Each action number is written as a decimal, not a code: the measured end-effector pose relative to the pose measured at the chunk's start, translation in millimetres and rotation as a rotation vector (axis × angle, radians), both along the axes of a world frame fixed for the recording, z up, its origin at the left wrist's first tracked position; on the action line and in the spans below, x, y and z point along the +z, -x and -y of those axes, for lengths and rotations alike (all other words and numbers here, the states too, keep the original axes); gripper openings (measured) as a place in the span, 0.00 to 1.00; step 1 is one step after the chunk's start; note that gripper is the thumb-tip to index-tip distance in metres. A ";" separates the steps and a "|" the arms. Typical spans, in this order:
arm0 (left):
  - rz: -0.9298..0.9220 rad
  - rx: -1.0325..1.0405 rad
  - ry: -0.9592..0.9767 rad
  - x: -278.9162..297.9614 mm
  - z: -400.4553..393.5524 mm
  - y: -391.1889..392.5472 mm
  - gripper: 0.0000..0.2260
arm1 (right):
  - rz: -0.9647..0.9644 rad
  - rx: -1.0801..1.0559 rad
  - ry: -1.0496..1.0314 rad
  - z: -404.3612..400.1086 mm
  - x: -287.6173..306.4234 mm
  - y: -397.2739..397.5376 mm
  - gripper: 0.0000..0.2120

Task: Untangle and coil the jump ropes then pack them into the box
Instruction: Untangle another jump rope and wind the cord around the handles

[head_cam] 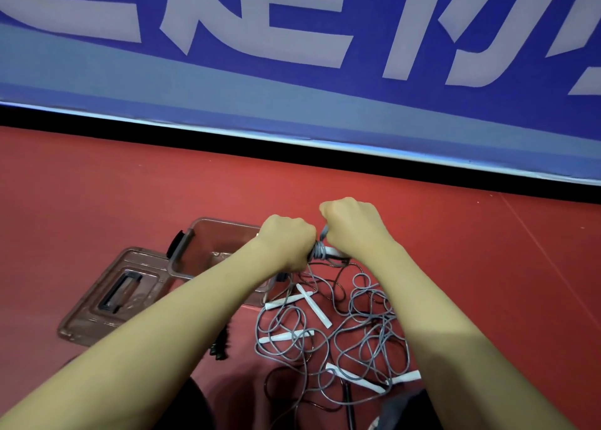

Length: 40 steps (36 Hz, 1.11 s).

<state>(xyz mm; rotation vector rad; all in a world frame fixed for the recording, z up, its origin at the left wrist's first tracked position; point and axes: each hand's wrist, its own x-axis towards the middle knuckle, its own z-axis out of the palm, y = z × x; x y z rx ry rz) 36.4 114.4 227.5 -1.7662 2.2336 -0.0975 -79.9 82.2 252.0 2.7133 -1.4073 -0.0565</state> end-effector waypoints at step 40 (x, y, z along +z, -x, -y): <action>-1.478 0.329 0.149 9.9 15.1 -8.8 0.21 | 1.228 -0.132 -0.510 5.4 -10.2 -0.5 0.14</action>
